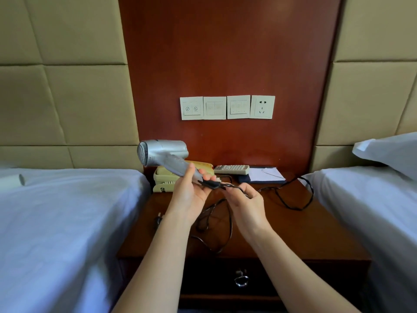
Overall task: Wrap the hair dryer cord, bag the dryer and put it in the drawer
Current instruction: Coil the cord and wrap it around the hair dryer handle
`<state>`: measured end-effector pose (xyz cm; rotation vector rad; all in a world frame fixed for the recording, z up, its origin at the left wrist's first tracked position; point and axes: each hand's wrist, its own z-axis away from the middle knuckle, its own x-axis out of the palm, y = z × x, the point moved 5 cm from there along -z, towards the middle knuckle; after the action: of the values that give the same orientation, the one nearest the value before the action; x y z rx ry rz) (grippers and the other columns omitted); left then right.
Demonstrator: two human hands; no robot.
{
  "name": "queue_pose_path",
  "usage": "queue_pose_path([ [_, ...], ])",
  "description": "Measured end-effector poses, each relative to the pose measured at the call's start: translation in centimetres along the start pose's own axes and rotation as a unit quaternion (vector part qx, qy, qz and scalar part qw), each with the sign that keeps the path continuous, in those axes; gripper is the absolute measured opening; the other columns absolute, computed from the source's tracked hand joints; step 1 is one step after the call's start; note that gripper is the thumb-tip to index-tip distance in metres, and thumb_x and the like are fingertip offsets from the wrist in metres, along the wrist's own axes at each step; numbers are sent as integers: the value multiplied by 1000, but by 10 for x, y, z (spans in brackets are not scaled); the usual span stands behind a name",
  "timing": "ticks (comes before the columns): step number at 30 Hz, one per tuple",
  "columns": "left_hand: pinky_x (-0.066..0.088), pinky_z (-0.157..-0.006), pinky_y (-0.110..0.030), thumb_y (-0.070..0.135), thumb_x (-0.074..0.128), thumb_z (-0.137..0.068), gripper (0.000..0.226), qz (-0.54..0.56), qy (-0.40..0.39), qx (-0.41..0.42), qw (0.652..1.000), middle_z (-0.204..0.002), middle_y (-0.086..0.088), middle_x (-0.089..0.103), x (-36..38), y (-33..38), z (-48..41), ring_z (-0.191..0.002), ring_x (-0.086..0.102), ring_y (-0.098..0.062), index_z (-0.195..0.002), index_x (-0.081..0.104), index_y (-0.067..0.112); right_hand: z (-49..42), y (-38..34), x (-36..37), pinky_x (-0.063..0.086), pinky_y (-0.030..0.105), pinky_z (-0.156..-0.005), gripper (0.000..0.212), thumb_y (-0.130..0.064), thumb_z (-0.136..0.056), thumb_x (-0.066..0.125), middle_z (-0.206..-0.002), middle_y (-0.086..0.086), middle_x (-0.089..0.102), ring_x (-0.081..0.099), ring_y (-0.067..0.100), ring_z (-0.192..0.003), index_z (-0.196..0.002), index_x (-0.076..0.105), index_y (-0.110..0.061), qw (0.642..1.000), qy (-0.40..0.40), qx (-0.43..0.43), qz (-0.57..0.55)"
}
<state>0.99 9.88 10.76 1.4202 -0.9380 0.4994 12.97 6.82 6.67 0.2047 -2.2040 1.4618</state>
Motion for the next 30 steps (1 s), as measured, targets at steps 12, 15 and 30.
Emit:
queue_pose_path([
  [12, 32, -34, -16, 35, 44, -98, 29, -81, 61, -14, 995, -57, 3, 35, -37, 26, 17, -31, 31, -4, -77, 40, 16, 6, -31, -4, 32, 19, -54, 24, -17, -82, 69, -58, -5, 47, 38, 5, -55, -72, 47, -13, 844, -143, -169, 488],
  [15, 28, -33, -14, 29, 47, -97, 27, -107, 85, 6, 991, -54, 4, 36, -53, 39, 21, -30, 30, -4, -76, 41, 16, 8, -24, 2, 35, 24, -55, 27, -26, -85, 65, -59, -5, 52, 42, 4, -55, -66, 52, -14, 768, -212, -194, 572],
  [30, 29, -33, -16, 12, 52, -94, 12, -327, 170, 68, 927, -66, -1, 39, -120, 81, 28, -37, 38, -6, -85, 45, 13, -5, -14, -38, 34, 26, -58, 43, -65, -68, 48, -73, -9, 53, 49, 15, -76, -71, 54, -22, 608, -223, -132, 750],
])
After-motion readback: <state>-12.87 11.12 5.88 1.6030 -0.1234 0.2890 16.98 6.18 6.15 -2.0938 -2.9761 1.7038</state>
